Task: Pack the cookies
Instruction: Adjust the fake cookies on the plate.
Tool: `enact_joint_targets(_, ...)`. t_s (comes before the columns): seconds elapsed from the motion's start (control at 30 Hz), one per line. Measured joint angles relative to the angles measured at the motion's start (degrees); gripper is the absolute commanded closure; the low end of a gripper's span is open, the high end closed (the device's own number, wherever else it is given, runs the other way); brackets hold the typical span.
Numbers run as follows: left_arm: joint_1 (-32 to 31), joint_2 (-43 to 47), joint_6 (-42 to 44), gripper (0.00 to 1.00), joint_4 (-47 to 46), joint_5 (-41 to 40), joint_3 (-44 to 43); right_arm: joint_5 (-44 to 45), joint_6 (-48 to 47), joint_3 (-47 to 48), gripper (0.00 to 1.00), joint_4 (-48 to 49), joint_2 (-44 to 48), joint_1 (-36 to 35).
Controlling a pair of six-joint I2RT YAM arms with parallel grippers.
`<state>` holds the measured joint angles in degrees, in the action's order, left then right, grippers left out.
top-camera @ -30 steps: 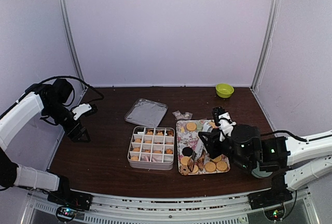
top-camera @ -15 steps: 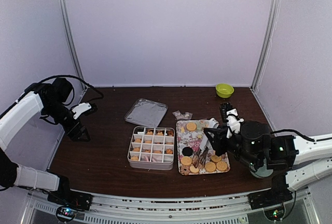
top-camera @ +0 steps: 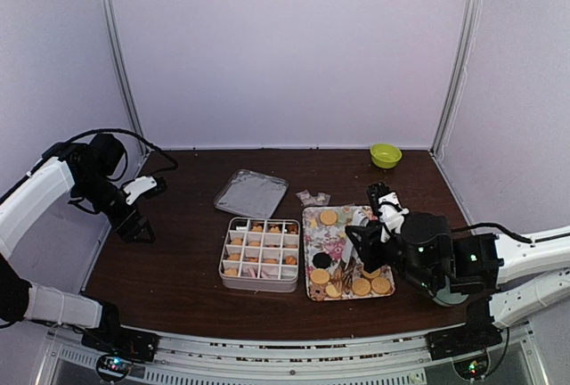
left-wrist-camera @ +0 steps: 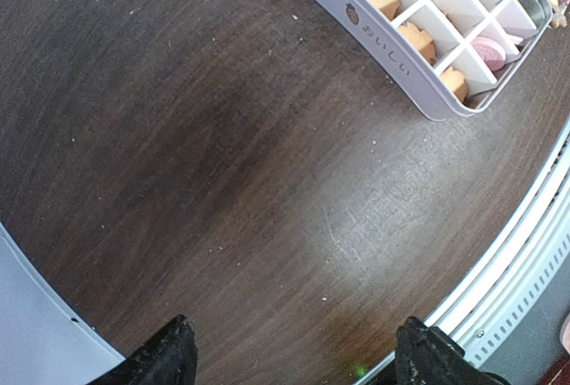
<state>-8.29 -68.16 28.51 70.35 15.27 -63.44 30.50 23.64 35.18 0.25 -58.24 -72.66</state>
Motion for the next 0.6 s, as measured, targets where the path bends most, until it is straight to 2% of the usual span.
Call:
enact_joint_targets(0.2,0.00,0.00,0.00,0.21,0.00,-0.02,0.00,0.00,0.26,-0.46,0.63,2.08,-0.92,0.00)
enact_joint_targets(0.6,0.00,0.00,-0.11,0.21,0.00,0.00,0.00,0.13,0.13,-1.07,0.64,2.12,1.31,-0.02)
